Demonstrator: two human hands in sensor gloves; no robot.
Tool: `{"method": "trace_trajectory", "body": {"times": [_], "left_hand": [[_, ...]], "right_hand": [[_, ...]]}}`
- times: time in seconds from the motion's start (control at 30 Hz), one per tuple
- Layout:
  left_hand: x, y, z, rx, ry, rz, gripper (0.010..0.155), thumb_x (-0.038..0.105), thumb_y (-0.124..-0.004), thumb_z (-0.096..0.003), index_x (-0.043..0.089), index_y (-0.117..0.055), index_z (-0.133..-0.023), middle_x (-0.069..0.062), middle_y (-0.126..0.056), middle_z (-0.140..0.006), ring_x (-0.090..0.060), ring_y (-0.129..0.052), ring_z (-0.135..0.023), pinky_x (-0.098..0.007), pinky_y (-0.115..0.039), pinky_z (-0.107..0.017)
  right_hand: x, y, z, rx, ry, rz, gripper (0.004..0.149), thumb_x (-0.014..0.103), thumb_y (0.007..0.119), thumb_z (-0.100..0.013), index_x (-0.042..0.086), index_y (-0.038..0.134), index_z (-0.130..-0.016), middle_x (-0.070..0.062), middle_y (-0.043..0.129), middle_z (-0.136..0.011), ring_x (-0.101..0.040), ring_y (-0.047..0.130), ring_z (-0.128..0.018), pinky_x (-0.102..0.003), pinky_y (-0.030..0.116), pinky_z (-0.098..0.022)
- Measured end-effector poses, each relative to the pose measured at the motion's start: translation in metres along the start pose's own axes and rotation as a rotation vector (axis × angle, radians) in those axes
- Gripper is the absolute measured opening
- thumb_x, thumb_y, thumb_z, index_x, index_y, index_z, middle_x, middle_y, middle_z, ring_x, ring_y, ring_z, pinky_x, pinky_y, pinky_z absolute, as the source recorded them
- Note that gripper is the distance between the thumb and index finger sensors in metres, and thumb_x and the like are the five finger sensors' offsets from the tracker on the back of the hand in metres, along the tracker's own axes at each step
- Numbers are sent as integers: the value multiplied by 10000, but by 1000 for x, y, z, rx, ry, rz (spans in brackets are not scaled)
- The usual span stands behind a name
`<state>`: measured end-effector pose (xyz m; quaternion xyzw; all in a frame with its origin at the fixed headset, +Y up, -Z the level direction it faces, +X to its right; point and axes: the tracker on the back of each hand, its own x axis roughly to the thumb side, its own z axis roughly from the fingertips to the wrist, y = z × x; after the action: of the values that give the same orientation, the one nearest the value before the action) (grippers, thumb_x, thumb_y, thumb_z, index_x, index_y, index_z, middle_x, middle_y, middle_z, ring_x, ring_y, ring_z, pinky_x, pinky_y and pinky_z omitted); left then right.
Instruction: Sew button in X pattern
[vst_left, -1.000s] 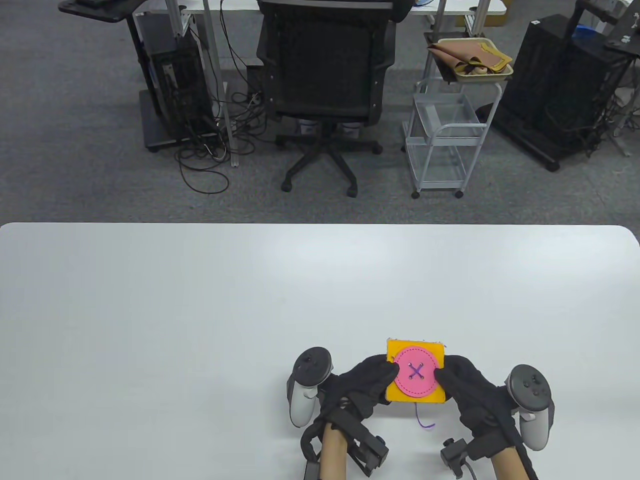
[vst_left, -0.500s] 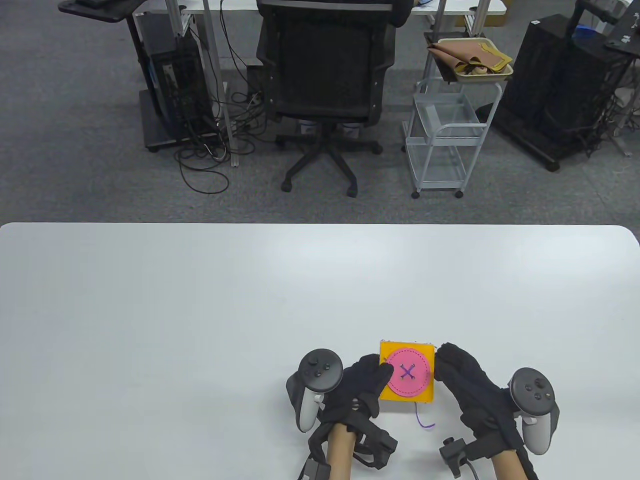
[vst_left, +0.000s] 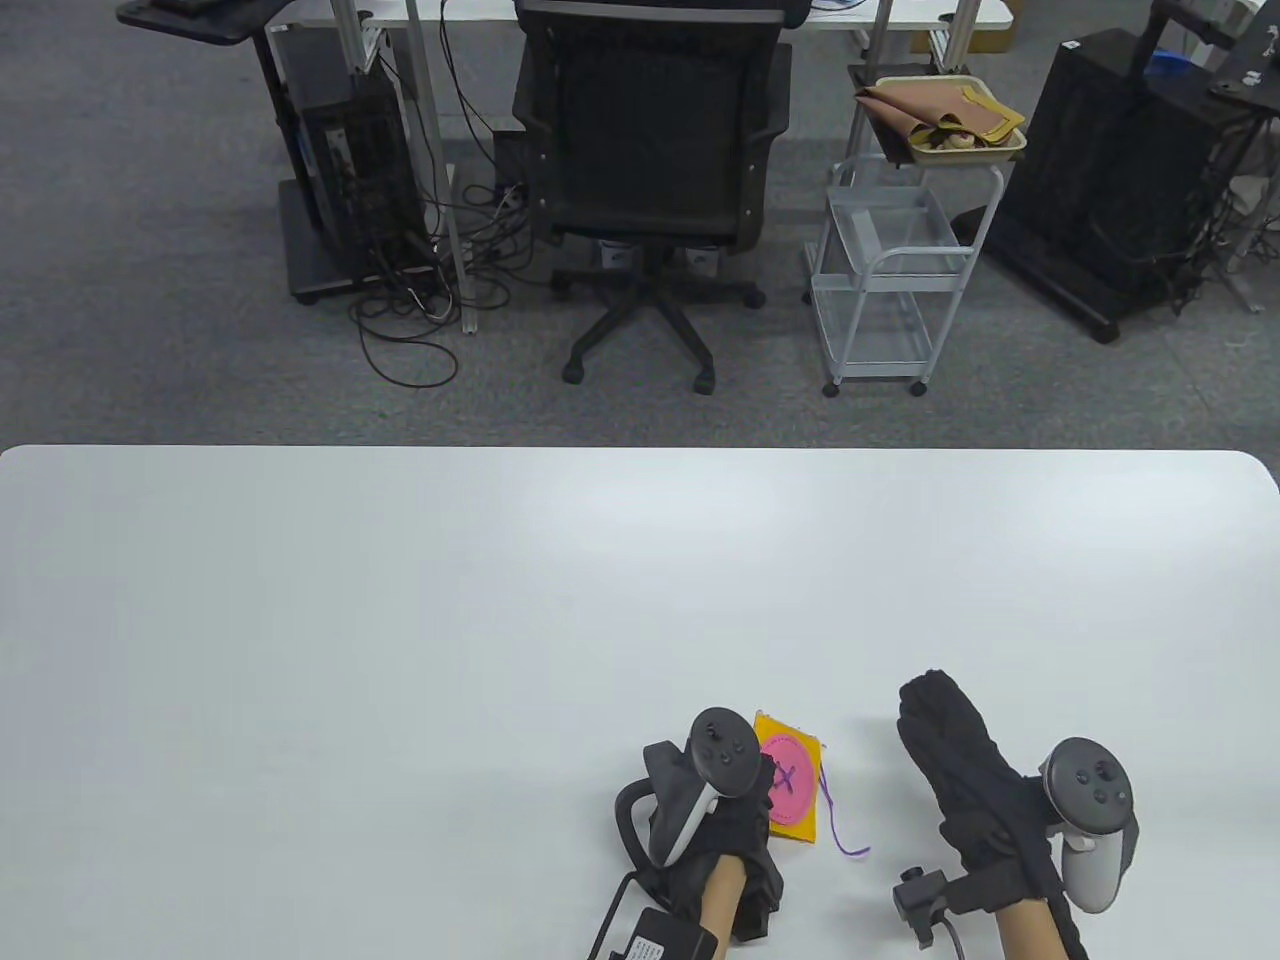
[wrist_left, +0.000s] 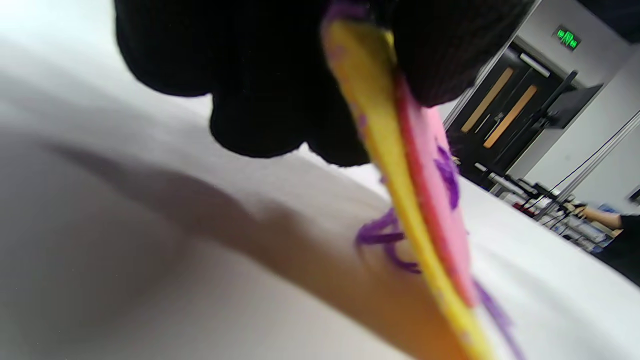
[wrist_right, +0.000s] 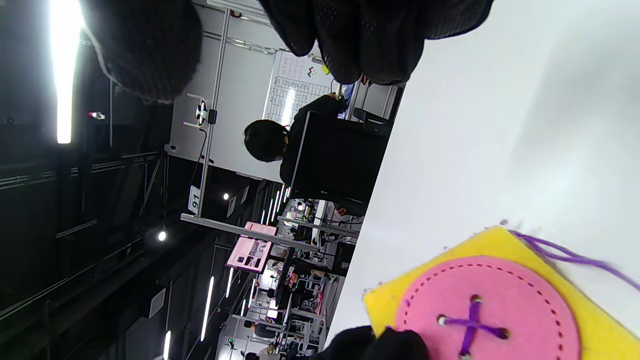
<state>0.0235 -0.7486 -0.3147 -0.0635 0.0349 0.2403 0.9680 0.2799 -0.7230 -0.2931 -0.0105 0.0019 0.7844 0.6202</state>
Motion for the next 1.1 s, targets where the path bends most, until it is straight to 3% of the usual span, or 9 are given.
{"method": "trace_trajectory", "body": {"times": [0.2, 0.4, 0.83, 1.1], "left_hand": [[5, -6, 0, 28, 50, -175, 455, 378, -829, -467, 157, -836, -864, -21, -1003, -687, -300, -979, -651, -538, -767, -527], [8, -13, -1, 25, 105, -298, 456, 397, -834, -463, 189, -827, -869, -119, -854, -867, -393, -821, -802, -600, -639, -608], [8, -15, -2, -9, 165, -380, 495, 411, -843, -455, 154, -779, -874, -146, -790, -899, -423, -760, -827, -627, -591, -620], [7, -16, -3, -13, 174, -395, 588, 424, -835, -458, 131, -679, -943, -168, -726, -945, -441, -707, -859, -636, -562, -630]], "right_hand": [[0, 0, 0, 4, -1, 5, 803, 553, 705, -498, 163, 357, -1107, -154, 448, -1176, -389, 526, -1078, -558, 394, -830], [0, 0, 0, 6, 0, 7, 800, 551, 705, -498, 161, 362, -1107, -157, 450, -1175, -391, 529, -1075, -559, 395, -829], [0, 2, -1, 7, 4, 21, 797, 548, 706, -499, 161, 366, -1106, -159, 448, -1174, -394, 526, -1075, -563, 394, -826], [-1, 3, -1, 8, 8, 32, 797, 547, 707, -499, 158, 366, -1106, -163, 446, -1174, -395, 522, -1075, -563, 391, -826]]}}
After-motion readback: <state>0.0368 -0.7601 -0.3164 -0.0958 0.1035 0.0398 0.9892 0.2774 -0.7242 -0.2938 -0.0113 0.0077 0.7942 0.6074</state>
